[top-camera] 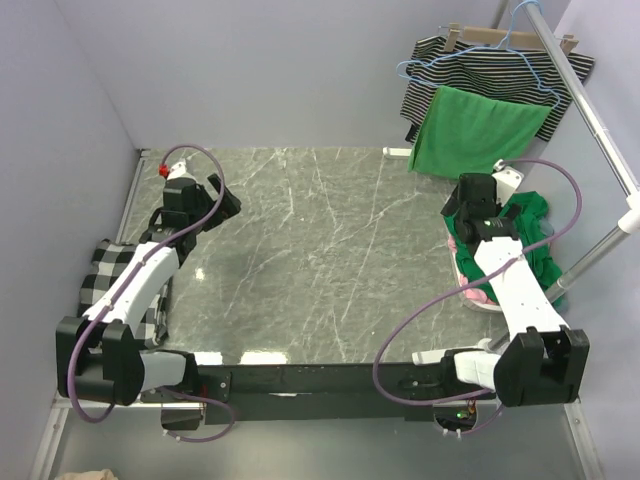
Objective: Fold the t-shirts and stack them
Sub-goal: Grab crumpled tshirt from bin with the right arm
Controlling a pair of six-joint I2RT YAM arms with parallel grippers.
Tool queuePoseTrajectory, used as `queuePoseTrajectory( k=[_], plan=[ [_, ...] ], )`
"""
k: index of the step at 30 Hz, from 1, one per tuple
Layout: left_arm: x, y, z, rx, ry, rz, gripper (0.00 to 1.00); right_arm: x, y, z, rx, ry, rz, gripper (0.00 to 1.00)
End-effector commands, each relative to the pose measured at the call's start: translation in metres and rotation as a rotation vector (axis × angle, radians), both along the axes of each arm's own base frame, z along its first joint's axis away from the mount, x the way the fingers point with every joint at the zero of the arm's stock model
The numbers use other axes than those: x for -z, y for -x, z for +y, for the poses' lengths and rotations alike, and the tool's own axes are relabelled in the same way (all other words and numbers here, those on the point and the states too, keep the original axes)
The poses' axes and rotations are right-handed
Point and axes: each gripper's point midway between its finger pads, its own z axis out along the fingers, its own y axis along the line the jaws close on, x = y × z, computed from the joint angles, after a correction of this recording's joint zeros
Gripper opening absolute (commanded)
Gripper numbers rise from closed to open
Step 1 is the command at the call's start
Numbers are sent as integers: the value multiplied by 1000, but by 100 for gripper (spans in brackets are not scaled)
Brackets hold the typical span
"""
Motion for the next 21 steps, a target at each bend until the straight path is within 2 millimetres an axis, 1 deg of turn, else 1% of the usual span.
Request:
queuePoseTrajectory(
  k=[1, 2, 4, 10, 13, 15, 16, 18, 20, 21],
  plan=[
    [-24, 1, -3, 9, -1, -91, 99, -17, 0, 1, -24, 3, -86, 100],
    [-28, 2, -2, 9, 2, -101, 99, -15, 1, 0, -21, 6, -83, 100],
    [-29, 3, -1, 2, 0, -100, 99, -15, 2, -2, -12, 14, -77, 100],
    [-26, 1, -2, 3, 0, -85, 99, -6, 5, -10, 42, 36, -10, 100],
    [-26, 1, -3, 8, 1, -86, 99, -5, 10, -20, 100, 66, 6, 100],
    [-27, 1, -3, 11, 5, -87, 99, -5, 15, -31, 157, 76, 14, 100],
    [-29, 0, -4, 15, 5, -92, 99, -3, 16, -31, 158, 72, 17, 100],
    [-28, 0, -6, 24, 7, -85, 99, 1, 18, -43, 194, 60, 23, 100],
    [-25, 1, -7, 28, 11, -79, 99, 4, 17, -46, 203, 49, 26, 100],
    [-24, 1, -7, 28, 12, -77, 99, 9, 17, -48, 210, 49, 41, 100]
  ],
)
